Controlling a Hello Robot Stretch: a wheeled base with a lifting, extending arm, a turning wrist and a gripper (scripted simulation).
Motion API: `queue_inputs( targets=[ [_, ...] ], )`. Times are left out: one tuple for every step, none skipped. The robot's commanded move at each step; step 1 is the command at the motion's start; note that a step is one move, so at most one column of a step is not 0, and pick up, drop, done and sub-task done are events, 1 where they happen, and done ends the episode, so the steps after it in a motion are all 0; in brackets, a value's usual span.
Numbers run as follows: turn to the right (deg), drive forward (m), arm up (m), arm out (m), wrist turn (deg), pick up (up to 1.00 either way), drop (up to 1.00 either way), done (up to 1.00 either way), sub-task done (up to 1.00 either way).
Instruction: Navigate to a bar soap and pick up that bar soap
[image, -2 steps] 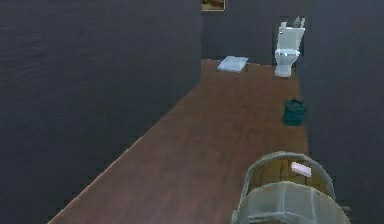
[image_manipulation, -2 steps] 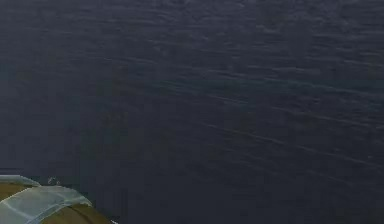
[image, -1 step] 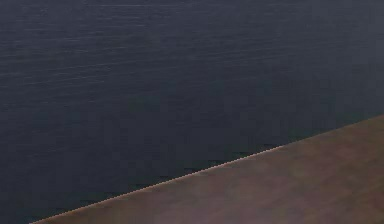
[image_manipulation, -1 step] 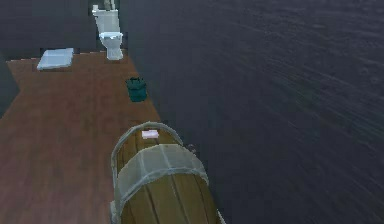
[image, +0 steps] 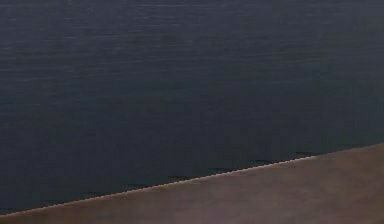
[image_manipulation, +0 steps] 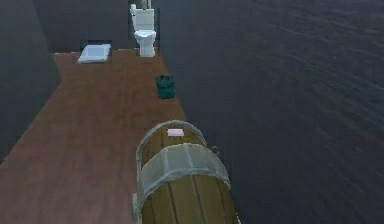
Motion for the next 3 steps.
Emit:
queue_inputs(
  targets=[
    [-3.0,0.0,0.0,0.0,0.0,0.0,0.0,0.0,0.0],
    [27.0,0.0,0.0,0.0,0.0,0.0,0.0,0.0,0.0],
    [0.0,0.4,0.0,0.0,0.0,0.0,0.0,0.0,0.0]
  ],
)
